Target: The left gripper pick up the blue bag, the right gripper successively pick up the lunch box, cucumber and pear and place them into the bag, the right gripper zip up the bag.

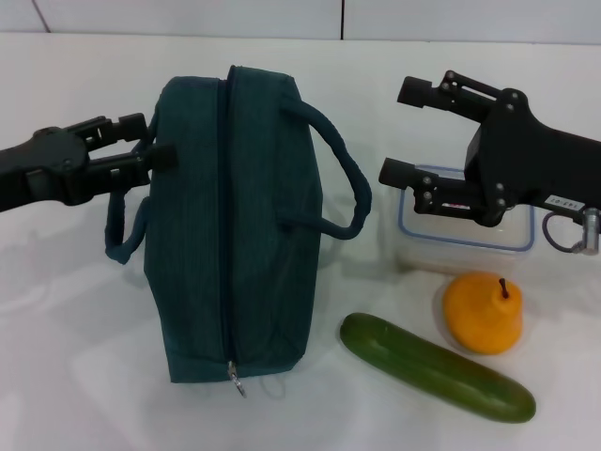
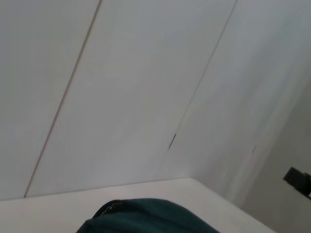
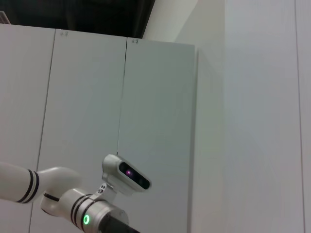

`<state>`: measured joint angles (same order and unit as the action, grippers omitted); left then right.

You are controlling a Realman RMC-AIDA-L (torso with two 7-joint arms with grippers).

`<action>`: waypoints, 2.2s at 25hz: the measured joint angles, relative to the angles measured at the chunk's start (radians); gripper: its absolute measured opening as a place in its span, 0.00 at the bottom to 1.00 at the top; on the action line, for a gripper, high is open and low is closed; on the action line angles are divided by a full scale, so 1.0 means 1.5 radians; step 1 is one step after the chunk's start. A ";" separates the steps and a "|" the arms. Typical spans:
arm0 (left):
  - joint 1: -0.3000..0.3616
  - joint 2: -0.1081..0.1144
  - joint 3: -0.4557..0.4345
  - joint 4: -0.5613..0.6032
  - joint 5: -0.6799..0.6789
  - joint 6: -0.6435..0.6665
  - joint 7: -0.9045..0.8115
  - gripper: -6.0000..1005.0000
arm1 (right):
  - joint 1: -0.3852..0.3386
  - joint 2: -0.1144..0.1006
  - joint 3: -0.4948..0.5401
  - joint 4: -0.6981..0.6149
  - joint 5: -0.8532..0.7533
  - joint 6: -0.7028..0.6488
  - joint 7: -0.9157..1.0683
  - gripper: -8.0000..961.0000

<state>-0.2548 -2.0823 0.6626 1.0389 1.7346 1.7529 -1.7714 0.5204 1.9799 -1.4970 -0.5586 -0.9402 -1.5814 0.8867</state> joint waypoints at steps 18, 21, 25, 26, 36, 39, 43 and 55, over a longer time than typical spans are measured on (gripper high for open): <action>-0.052 0.000 0.004 -0.041 0.071 -0.049 -0.002 0.81 | -0.016 0.020 0.000 0.010 0.000 0.027 -0.008 0.82; -0.055 0.000 0.002 -0.052 0.069 -0.052 0.016 0.69 | -0.021 0.021 0.000 0.010 0.000 0.029 -0.009 0.82; -0.062 0.000 0.005 -0.067 0.076 -0.062 0.018 0.54 | -0.032 0.022 0.000 0.016 0.000 0.027 -0.009 0.82; -0.065 0.000 0.005 -0.073 0.080 -0.064 0.018 0.51 | -0.034 0.022 0.000 0.017 0.000 0.026 -0.009 0.82; -0.077 0.001 0.023 -0.092 0.099 -0.062 0.079 0.27 | -0.083 0.008 0.026 0.034 0.003 0.019 0.027 0.82; -0.082 0.001 0.019 -0.094 0.092 -0.065 0.085 0.14 | -0.087 -0.011 0.027 0.056 -0.005 0.010 0.062 0.82; -0.088 0.000 0.017 -0.116 0.061 -0.068 0.114 0.05 | -0.082 -0.049 0.028 0.120 -0.016 -0.034 0.100 0.82; -0.108 -0.001 0.016 -0.144 0.037 -0.098 0.157 0.04 | -0.083 -0.096 0.031 0.202 -0.084 -0.009 0.159 0.82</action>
<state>-0.4174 -2.0831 0.6872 0.8223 1.7908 1.6058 -1.5356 0.3955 1.8357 -1.4499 -0.2556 -1.0661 -1.5956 1.1252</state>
